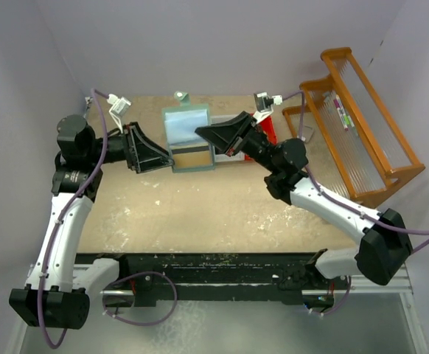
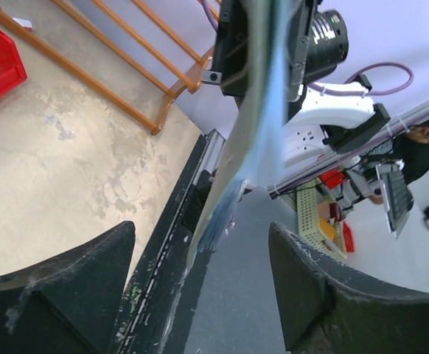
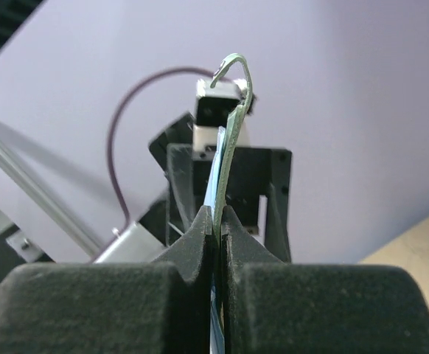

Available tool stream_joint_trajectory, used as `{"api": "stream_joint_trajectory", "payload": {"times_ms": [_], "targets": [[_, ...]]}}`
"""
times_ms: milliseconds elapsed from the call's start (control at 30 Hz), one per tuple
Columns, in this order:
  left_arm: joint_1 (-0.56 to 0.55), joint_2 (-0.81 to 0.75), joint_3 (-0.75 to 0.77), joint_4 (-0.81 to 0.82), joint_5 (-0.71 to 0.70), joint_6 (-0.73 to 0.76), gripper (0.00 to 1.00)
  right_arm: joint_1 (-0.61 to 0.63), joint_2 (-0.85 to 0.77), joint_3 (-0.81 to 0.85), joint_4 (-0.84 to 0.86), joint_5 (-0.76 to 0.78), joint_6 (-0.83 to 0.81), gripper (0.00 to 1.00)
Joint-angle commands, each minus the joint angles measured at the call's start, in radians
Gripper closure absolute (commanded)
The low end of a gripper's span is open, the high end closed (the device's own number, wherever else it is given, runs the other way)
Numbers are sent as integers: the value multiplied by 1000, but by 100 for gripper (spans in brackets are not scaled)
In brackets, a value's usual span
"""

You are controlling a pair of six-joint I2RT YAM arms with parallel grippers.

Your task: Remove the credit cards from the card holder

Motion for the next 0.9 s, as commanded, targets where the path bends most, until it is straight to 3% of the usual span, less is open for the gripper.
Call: {"api": "stream_joint_trajectory", "payload": {"times_ms": [0, 133, 400, 567, 667, 733, 867], "targets": [[3, -11, -61, 210, -14, -175, 26, 38, 1, 7, 210, 174, 92, 100], [-4, -5, -95, 274, -22, -231, 30, 82, 52, 7, 277, 223, 100, 100], [-5, -4, -104, 360, 0, -313, 53, 158, 80, -46, 288, 338, 18, 100], [-4, -4, -82, 217, 3, -205, 82, 177, 93, -46, 243, 348, -39, 100], [-4, 17, -22, 18, -4, -50, 94, 150, 104, -46, 226, 199, -56, 74], [-4, 42, 12, -74, 19, 21, 96, 106, 121, 7, 149, 35, -113, 56], [-4, 62, 22, -106, 42, 55, 98, 37, 178, 136, -24, -310, -204, 26]]}}
